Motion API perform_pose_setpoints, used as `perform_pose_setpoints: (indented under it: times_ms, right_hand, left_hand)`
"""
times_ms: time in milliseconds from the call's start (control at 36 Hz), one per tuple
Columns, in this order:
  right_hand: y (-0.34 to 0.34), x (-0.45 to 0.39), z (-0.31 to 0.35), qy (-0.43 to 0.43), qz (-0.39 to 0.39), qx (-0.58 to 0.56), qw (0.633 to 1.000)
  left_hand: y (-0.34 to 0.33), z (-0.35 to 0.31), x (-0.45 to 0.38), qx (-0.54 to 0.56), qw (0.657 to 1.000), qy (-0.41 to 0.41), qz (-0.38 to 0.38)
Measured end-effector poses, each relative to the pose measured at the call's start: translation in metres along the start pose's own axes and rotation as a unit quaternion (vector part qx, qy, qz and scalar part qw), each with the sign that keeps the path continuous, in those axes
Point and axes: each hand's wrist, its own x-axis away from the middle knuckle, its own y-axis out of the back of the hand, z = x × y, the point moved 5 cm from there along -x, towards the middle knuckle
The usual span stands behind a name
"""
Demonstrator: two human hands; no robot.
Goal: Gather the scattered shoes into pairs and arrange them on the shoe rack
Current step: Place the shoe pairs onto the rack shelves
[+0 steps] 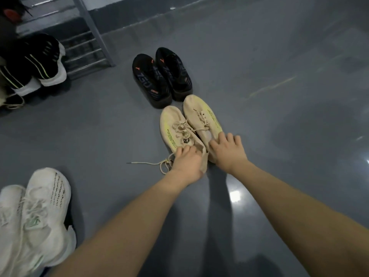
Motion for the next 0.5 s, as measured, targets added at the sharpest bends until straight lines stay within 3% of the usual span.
perform_pose_setpoints:
  times_ms: [167,250,389,500]
  right_hand:
    - [0.001,0.001,0.001,0.052,-0.011,-0.006,0.999]
    - [0.007,0.004,0.002,0.087,0.026,-0.037,0.995]
    - [0.035,0.011,0.000,0.068,0.084,-0.145,0.984]
    - [0.064,0.020,-0.004,0.066,0.082,-0.135,0.985]
  left_hand:
    - [-0.001,-0.002,0.004,-0.021,0.999,-0.042,-0.008]
    - [0.002,-0.001,0.010,-0.036,0.998,-0.048,-0.017]
    - [0.026,0.003,0.020,-0.027,0.999,-0.028,-0.025]
    - [0.057,0.002,0.030,0.003,1.000,-0.017,0.000]
